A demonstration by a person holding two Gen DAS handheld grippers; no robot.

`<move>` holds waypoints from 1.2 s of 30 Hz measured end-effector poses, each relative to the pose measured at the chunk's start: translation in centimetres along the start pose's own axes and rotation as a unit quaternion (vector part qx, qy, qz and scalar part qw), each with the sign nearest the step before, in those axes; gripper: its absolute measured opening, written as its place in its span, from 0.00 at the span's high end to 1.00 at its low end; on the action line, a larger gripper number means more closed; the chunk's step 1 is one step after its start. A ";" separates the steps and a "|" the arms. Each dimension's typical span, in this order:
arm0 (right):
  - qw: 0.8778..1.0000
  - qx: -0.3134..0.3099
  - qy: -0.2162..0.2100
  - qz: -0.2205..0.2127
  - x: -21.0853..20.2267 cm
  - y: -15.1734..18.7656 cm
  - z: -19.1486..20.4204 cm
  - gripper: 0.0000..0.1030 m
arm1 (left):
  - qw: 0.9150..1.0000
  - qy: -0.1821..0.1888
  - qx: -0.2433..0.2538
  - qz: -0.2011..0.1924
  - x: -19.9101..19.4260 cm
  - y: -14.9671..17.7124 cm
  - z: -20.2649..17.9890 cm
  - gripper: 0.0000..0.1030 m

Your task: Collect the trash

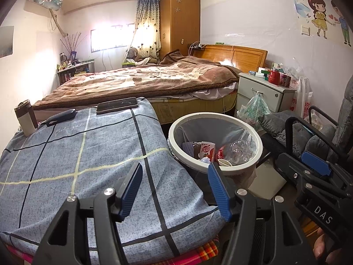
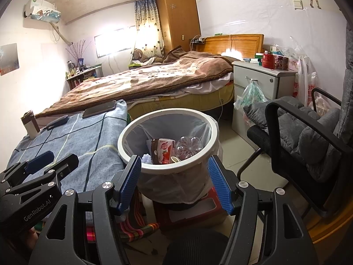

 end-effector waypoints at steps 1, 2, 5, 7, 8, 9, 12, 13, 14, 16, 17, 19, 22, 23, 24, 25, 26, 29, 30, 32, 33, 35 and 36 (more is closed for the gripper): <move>1.000 0.000 0.000 0.000 0.0 0.0 0.0 0.37 | 1.000 -0.001 0.000 0.000 0.0 0.0 0.0 0.38; 1.000 0.000 0.000 -0.001 0.0 0.0 0.0 0.37 | 1.000 -0.002 0.001 0.000 0.0 0.0 -0.1 0.38; 1.000 0.000 0.000 0.000 0.0 0.0 0.0 0.37 | 1.000 -0.003 0.000 0.000 -0.1 0.0 -0.2 0.38; 1.000 0.000 0.001 0.000 0.0 0.0 0.0 0.37 | 1.000 -0.004 0.000 0.000 -0.1 0.1 -0.2 0.38; 1.000 0.000 0.000 0.000 0.0 0.0 0.0 0.37 | 1.000 -0.004 0.000 -0.001 -0.1 0.0 -0.2 0.38; 1.000 0.000 0.000 0.000 0.0 0.0 0.0 0.37 | 1.000 -0.005 0.000 0.000 -0.1 0.0 -0.2 0.38; 1.000 0.000 0.002 0.001 0.0 0.0 0.0 0.37 | 1.000 -0.005 -0.001 -0.001 -0.2 0.0 -0.2 0.38; 1.000 -0.001 0.001 0.001 -0.1 0.0 0.1 0.37 | 1.000 -0.007 -0.002 -0.001 -0.2 0.0 -0.1 0.38; 1.000 -0.001 0.002 0.001 -0.1 -0.1 0.1 0.37 | 1.000 -0.007 -0.002 -0.001 -0.2 0.0 0.0 0.38; 1.000 -0.001 0.002 0.001 -0.1 -0.1 0.1 0.37 | 1.000 -0.007 -0.003 0.000 -0.2 0.0 0.0 0.38; 1.000 -0.001 0.001 0.001 -0.1 -0.1 0.1 0.37 | 1.000 -0.006 -0.002 0.000 -0.2 0.0 0.0 0.38; 1.000 -0.001 0.002 0.001 -0.1 -0.1 0.1 0.37 | 1.000 -0.006 -0.002 -0.001 -0.2 0.0 0.0 0.38; 1.000 0.000 0.000 0.003 -0.1 -0.1 0.1 0.37 | 1.000 -0.007 -0.002 -0.001 -0.2 0.0 0.0 0.38; 1.000 0.000 0.001 0.003 0.0 -0.1 0.1 0.37 | 1.000 -0.006 -0.003 -0.001 -0.2 0.0 0.0 0.38; 1.000 0.000 0.001 0.002 -0.1 -0.1 0.1 0.37 | 1.000 -0.006 -0.003 0.000 -0.2 0.0 0.0 0.38; 1.000 0.000 0.000 0.002 0.0 -0.1 0.1 0.37 | 1.000 -0.006 -0.003 0.000 -0.2 0.0 0.0 0.38; 1.000 0.000 0.000 0.002 0.0 -0.1 0.1 0.37 | 1.000 -0.007 -0.003 -0.001 -0.2 0.0 0.0 0.38; 1.000 0.000 0.000 0.003 0.0 -0.1 0.1 0.37 | 1.000 -0.007 -0.003 -0.001 -0.2 0.0 0.0 0.38; 1.000 0.000 0.000 0.003 0.0 -0.1 0.1 0.37 | 1.000 -0.007 -0.003 -0.001 -0.2 0.0 0.0 0.38; 1.000 0.000 0.000 0.003 0.0 -0.1 0.1 0.37 | 1.000 -0.007 -0.003 -0.001 -0.2 0.0 0.0 0.38; 1.000 0.001 0.000 0.003 -0.1 -0.1 0.1 0.37 | 1.000 -0.007 -0.003 -0.001 -0.2 0.0 0.0 0.38; 1.000 0.000 0.000 0.002 0.0 -0.2 0.1 0.37 | 1.000 -0.007 -0.003 -0.001 -0.2 0.0 0.0 0.38; 1.000 0.000 0.000 0.002 -0.1 -0.2 0.1 0.37 | 1.000 -0.006 -0.003 -0.001 -0.2 0.0 0.0 0.38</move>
Point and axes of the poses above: each gripper's, at about its wrist camera, not at the fingertips, and x roughly the way its jaws point, z to its left, y to its underside, the point moved 5 cm from there along x, roughly the way its jaws point, and after that the axes turned 15 degrees about y, right-handed, at the moved point
